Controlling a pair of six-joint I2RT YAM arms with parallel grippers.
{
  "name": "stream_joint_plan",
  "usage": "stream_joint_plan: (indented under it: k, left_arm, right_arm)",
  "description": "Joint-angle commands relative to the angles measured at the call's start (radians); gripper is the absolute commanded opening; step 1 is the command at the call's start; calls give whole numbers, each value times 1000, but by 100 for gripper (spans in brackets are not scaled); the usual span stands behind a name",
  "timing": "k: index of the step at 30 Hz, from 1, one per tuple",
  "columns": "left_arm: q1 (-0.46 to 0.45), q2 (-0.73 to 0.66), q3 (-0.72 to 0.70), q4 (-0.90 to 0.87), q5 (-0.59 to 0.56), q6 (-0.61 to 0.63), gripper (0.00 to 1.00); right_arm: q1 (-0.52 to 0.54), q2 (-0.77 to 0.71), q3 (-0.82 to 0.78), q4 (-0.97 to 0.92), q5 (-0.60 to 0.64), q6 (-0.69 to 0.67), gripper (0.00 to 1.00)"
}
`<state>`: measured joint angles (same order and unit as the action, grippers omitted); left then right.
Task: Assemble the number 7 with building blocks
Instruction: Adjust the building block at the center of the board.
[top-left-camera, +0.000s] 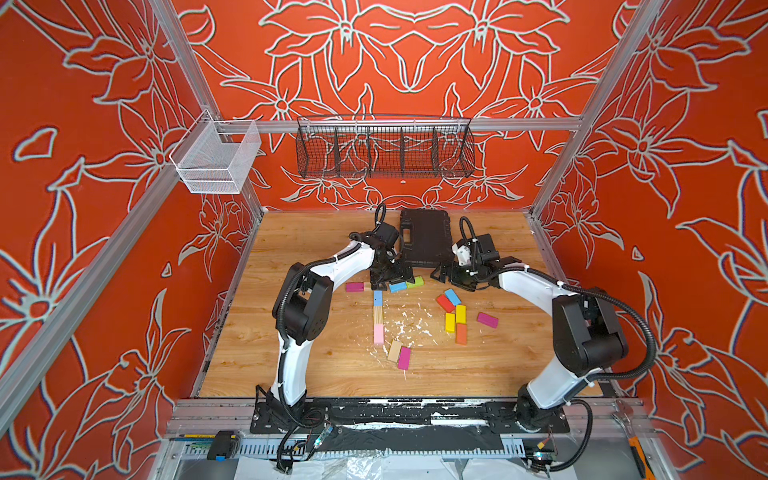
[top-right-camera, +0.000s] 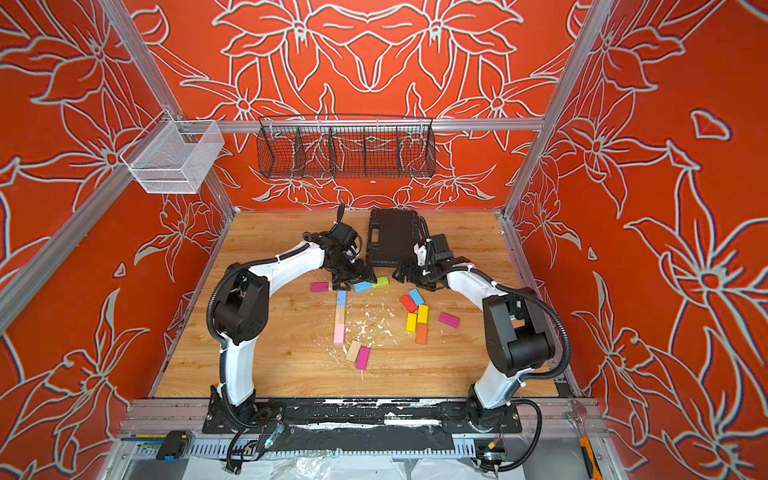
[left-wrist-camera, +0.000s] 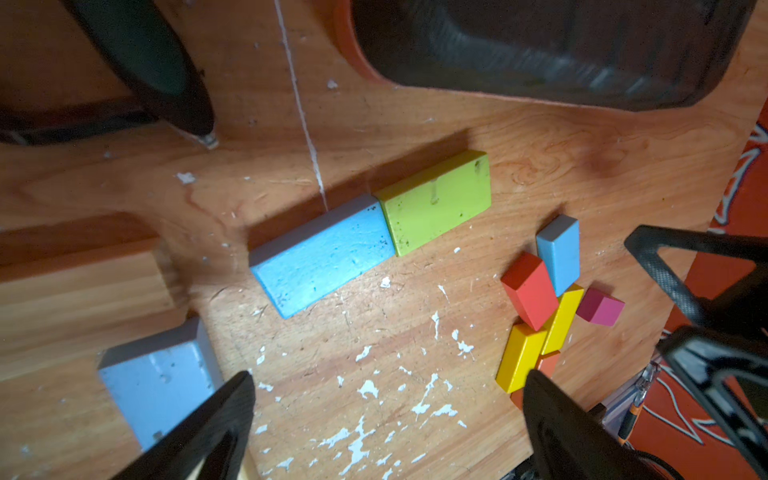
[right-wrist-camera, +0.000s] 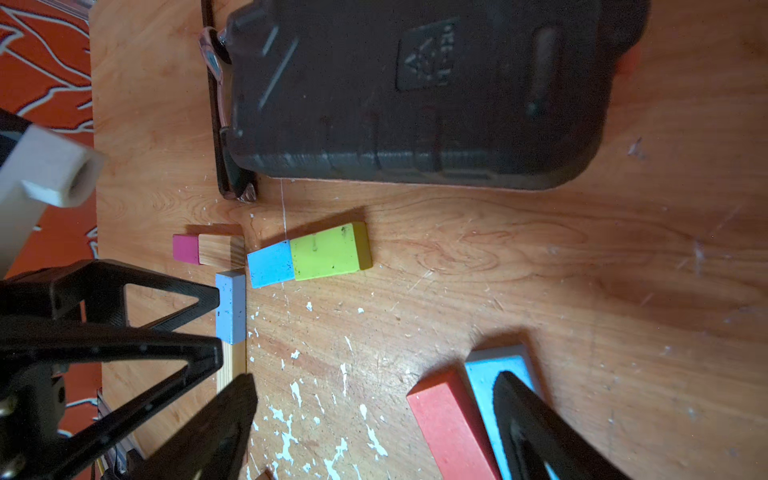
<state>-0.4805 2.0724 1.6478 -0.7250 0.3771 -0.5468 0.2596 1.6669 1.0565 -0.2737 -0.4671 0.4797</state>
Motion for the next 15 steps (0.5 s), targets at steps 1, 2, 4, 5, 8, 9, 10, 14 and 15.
stream_joint_plan:
  k: [1, 2, 4, 5, 8, 9, 10, 14, 15]
  left_arm:
    - [-10, 39, 36, -33, -8, 11, 97]
    - [-10, 47, 45, -39, -8, 14, 97]
    - [-10, 60, 57, -44, -9, 17, 97]
    - [-11, 63, 60, -44, -11, 19, 97]
    - [-11, 72, 64, -40, -14, 17, 97]
    - [-12, 77, 69, -40, -16, 17, 97]
    - [-11, 81, 72, -42, -15, 18, 97]
    - [-11, 104, 84, -44, -16, 24, 97]
    - [-12, 109, 84, -44, -15, 25, 98]
  right_arm:
    - [-6, -1, -13, 11, -22, 19, 91]
    - [-8, -2, -15, 11, -22, 19, 91]
    - [-10, -8, -18, 11, -22, 18, 91]
    - [-11, -9, -20, 11, -23, 16, 91]
    - [-16, -18, -25, 10, -24, 14, 91]
    - [-17, -20, -29, 11, -24, 13, 91]
    - [-20, -24, -32, 13, -24, 14, 91]
    - [-25, -32, -45, 14, -28, 13, 91]
    - [-25, -33, -47, 14, -30, 11, 91]
